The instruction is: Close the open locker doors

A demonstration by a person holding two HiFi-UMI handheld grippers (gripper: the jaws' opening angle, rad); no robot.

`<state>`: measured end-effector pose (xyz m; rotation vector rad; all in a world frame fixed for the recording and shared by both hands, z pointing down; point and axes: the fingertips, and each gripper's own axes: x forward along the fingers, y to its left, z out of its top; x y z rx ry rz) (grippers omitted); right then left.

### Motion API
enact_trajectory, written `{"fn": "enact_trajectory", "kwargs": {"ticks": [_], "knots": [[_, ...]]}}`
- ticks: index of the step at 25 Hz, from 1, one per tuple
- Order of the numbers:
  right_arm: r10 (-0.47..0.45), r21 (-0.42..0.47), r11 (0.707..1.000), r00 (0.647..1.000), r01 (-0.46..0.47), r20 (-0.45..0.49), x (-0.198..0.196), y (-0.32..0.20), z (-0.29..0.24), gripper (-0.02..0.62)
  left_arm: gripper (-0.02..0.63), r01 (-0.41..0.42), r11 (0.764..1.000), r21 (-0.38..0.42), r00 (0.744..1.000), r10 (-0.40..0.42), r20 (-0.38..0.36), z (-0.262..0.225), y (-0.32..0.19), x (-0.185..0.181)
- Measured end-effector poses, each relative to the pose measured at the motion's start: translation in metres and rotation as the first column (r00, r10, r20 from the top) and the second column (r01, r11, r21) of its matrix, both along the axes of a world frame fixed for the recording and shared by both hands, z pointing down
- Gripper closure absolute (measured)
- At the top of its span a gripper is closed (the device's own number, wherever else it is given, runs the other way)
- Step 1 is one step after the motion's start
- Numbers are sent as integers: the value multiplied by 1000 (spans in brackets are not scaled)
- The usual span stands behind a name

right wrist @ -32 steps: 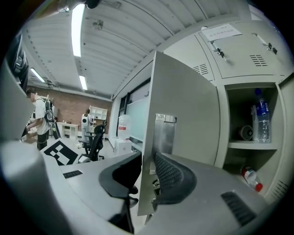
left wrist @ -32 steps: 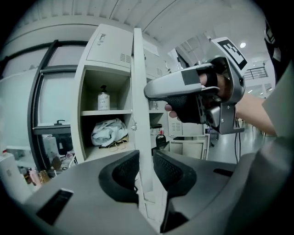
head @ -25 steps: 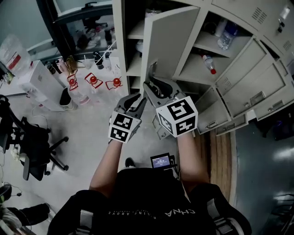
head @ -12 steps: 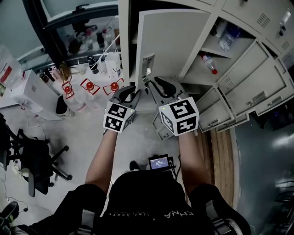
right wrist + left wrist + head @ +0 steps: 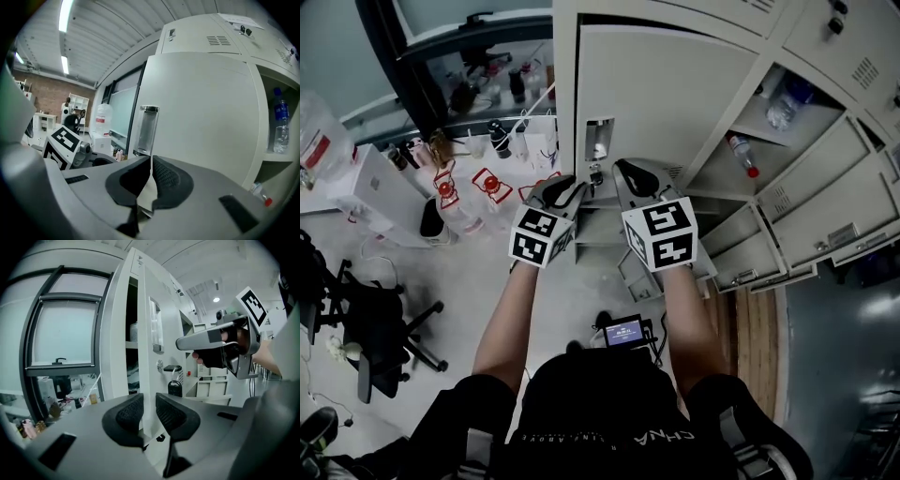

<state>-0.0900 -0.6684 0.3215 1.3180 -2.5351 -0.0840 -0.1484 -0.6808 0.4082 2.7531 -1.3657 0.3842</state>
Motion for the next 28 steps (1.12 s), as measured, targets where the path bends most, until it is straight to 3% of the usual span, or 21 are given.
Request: {"fn": "enact_trajectory", "kwargs": {"ticks": [10, 28], "knots": [[-44, -5, 999, 999, 44, 9, -12, -52, 4, 554, 515, 21, 1000, 2, 1000, -21, 4, -1, -42, -6], [-94, 4, 996, 995, 94, 30, -16, -70, 6, 555, 534, 56, 996, 63, 997, -60, 57, -3, -50, -6]]}}
